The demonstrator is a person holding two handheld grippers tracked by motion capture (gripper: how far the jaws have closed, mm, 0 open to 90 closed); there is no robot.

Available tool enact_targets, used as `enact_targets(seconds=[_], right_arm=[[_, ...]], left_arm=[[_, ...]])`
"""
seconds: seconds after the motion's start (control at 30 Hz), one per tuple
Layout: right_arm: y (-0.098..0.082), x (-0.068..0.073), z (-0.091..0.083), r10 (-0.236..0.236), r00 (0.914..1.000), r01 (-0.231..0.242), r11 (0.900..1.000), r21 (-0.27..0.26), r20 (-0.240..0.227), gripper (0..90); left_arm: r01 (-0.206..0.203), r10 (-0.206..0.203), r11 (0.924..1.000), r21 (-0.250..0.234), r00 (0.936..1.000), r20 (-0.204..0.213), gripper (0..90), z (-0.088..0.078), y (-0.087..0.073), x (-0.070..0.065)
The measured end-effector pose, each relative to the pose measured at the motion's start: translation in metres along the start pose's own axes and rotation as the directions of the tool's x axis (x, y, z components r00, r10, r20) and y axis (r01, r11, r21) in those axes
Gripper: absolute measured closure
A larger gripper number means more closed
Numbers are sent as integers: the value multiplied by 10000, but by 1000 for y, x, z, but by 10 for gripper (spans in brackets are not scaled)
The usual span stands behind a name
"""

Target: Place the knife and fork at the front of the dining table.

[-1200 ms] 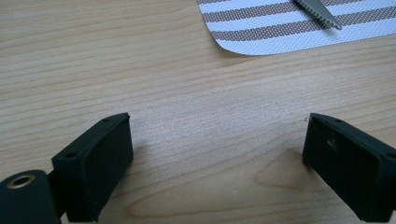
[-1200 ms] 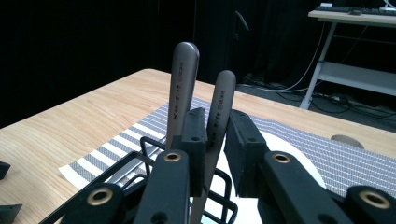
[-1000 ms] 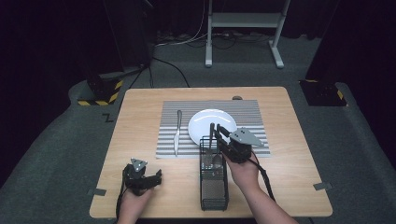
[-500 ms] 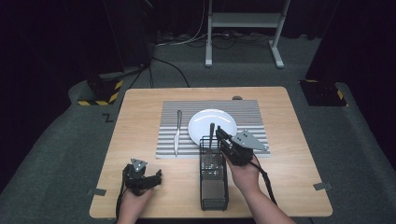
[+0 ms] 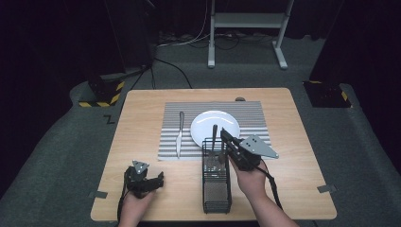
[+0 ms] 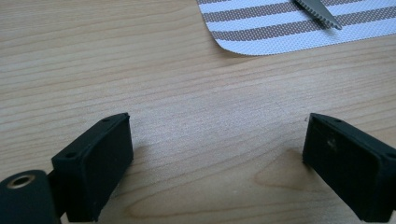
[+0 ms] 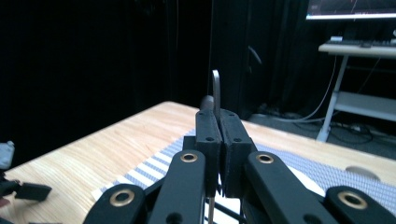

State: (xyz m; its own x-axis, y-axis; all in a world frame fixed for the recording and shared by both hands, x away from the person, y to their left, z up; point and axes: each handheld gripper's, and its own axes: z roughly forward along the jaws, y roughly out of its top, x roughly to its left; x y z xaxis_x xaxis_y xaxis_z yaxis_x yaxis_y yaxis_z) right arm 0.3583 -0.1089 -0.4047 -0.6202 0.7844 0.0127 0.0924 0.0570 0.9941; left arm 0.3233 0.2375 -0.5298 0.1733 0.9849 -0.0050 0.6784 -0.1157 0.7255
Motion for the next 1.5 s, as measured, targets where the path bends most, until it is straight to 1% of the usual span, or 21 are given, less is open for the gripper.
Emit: enact_targets(seconds=[0.2, 0.33, 0.4, 0.6, 0.7, 0.8, 0.9, 1.0, 1.07, 1.13, 1.23, 1.33, 1.5], right_arm=[[17, 5, -13, -99, 9999, 95, 9978, -656, -50, 879], [28, 9, -22, -211, 9997, 198, 9934, -1133, -99, 879], [34, 11, -27, -184, 9997, 160, 9907, -1351, -164, 880], [53, 15, -42, -340, 9992, 291, 9782, -2055, -203, 881], [62, 15, -49, -326, 9993, 274, 9719, -2340, -182, 881], [71, 13, -55, -332, 9994, 303, 9642, -2636, -65, 881], [78, 7, -61, -307, 9994, 334, 9578, -2855, 139, 881], [80, -2, -65, -258, 9990, 355, 9566, -2891, 374, 881], [78, -9, -65, -216, 9982, 365, 9592, -2804, 558, 881], [74, -17, -64, -170, 9976, 342, 9639, -2641, 671, 882], [63, -30, -61, 1, 9957, 209, 9737, -2270, 922, 883], [49, -41, -57, 71, 9927, 163, 9811, -1928, 1201, 883], [26, -58, -51, 233, 9870, -15, 9908, -1356, 1591, 883]], left_arm=[[-18, 18, 10000, 13, 10000, 5, 84, 0, 0, 0], [-15, 15, 10000, 12, 10000, 6, 84, 0, 0, 0], [-2, 2, 10000, 3, 10000, -1, 84, 0, 0, 0], [-20, 20, 10000, 15, 10000, 5, 84, 0, 0, 0], [-6, 6, 10000, 4, 10000, 0, 84, 0, 0, 0], [-5, 5, 10000, 3, 10000, -1, 84, 0, 0, 0], [-8, 8, 10000, 6, 10000, 0, 83, 0, 0, 0], [-6, 6, 10000, 5, 10000, -1, 84, 0, 0, 0], [-6, 6, 10000, 2, 10000, -1, 84, 0, 0, 0], [-22, 22, 10000, 15, 10000, 4, 84, 0, 0, 0], [-25, 25, 10000, 18, 10000, 6, 84, 0, 0, 0], [-6, 6, 10000, 2, 10000, -2, 83, 0, 0, 0], [-17, 17, 10000, 13, 10000, 5, 84, 0, 0, 0]])
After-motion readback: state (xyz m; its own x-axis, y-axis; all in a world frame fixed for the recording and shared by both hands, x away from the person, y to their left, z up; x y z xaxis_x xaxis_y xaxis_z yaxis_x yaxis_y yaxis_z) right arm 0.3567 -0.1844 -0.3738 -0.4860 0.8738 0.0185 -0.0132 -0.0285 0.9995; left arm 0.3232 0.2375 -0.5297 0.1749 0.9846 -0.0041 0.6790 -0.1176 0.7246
